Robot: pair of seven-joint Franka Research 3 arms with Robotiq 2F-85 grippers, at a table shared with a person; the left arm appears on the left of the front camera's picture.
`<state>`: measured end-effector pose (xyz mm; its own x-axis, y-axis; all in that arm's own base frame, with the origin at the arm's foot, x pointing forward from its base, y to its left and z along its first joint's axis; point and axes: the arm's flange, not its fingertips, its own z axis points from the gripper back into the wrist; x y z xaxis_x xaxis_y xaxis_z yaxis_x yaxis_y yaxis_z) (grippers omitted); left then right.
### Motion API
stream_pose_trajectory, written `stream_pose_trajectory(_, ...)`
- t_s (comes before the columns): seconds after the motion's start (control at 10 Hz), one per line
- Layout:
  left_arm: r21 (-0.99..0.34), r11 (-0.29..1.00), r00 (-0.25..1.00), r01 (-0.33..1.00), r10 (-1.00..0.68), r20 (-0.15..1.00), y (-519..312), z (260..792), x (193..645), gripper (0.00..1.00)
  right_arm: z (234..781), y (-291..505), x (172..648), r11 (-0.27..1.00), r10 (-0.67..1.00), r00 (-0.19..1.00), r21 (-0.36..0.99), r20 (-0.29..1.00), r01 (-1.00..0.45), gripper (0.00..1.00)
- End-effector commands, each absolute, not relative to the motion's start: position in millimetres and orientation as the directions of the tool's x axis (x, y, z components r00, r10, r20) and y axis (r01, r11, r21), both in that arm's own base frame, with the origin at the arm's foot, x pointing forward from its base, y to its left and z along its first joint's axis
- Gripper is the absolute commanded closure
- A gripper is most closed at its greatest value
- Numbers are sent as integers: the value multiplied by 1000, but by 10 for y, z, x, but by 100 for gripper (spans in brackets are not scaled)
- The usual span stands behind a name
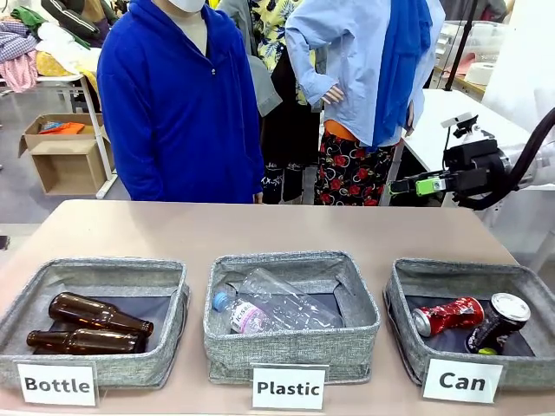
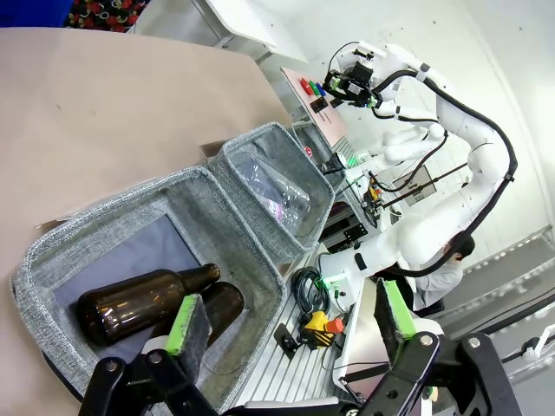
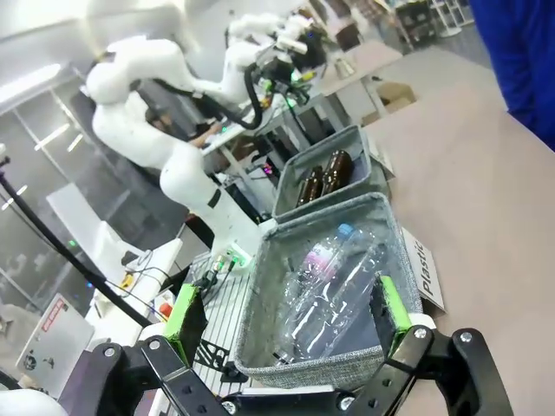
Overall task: Sort the can waste into the basket.
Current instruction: Pick up the can waste from the table and place it in the right Fabric basket.
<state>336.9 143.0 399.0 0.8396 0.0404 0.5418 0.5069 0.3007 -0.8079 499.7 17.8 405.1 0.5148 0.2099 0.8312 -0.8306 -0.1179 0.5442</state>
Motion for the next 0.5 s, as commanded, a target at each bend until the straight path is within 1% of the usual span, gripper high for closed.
stream_pose_trajectory(0.0,-810,309,844,498,40,535,1408,4004,3339,0,4025,211,4952,-109,210,498,526,841,-843,0)
stream_pose_trajectory(0.4,-810,309,844,498,40,535,1408,4004,3339,0,4025,211,4952,-109,210,498,526,841,-843,0)
